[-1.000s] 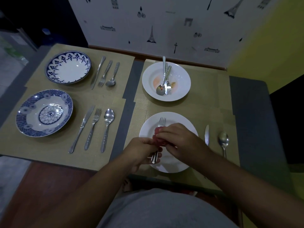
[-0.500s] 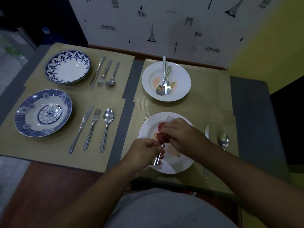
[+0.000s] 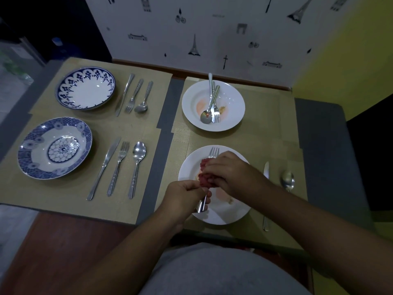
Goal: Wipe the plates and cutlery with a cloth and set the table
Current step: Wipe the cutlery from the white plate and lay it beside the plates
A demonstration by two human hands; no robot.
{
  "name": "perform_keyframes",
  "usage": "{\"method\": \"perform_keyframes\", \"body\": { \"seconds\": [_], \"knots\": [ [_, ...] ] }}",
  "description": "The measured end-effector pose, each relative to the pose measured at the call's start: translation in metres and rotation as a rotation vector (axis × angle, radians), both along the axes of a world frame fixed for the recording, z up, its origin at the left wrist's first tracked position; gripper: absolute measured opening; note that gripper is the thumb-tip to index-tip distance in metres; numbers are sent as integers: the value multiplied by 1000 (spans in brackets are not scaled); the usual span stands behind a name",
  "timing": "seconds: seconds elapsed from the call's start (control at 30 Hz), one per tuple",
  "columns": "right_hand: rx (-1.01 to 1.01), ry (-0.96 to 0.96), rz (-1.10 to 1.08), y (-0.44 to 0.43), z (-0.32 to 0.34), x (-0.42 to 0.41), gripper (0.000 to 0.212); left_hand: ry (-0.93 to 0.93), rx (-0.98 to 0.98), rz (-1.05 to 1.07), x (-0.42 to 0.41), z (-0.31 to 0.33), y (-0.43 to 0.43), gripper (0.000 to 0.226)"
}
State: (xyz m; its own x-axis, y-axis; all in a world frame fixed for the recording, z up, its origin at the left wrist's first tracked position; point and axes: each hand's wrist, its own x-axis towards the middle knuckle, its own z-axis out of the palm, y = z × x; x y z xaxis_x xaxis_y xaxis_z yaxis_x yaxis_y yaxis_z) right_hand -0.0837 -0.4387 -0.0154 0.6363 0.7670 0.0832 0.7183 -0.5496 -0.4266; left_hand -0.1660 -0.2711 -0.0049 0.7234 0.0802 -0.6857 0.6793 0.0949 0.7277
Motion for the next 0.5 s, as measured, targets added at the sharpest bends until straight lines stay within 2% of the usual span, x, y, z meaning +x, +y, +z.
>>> {"method": "perform_keyframes", "body": {
  "seconds": [0.07,0.2,0.27,0.4,0.5],
  "knots": [
    [9,-27,-13,3,1,8,18,-10,-4,11,0,1,0,10],
    [55,-64,-227,4,12,25,10,-33,14,18,-1,2,-3,9],
    [62,-56,-228,4,11,19,9,-38,31,11,-2,2,-2,10],
    [-6,21,-82,2,4,-3,20,-40,80,-11,-7,-2,-2,16],
    [51,-8,-195,0,5,10,12,-58,92,-17,-12,-3,-5,12]
  ]
}}
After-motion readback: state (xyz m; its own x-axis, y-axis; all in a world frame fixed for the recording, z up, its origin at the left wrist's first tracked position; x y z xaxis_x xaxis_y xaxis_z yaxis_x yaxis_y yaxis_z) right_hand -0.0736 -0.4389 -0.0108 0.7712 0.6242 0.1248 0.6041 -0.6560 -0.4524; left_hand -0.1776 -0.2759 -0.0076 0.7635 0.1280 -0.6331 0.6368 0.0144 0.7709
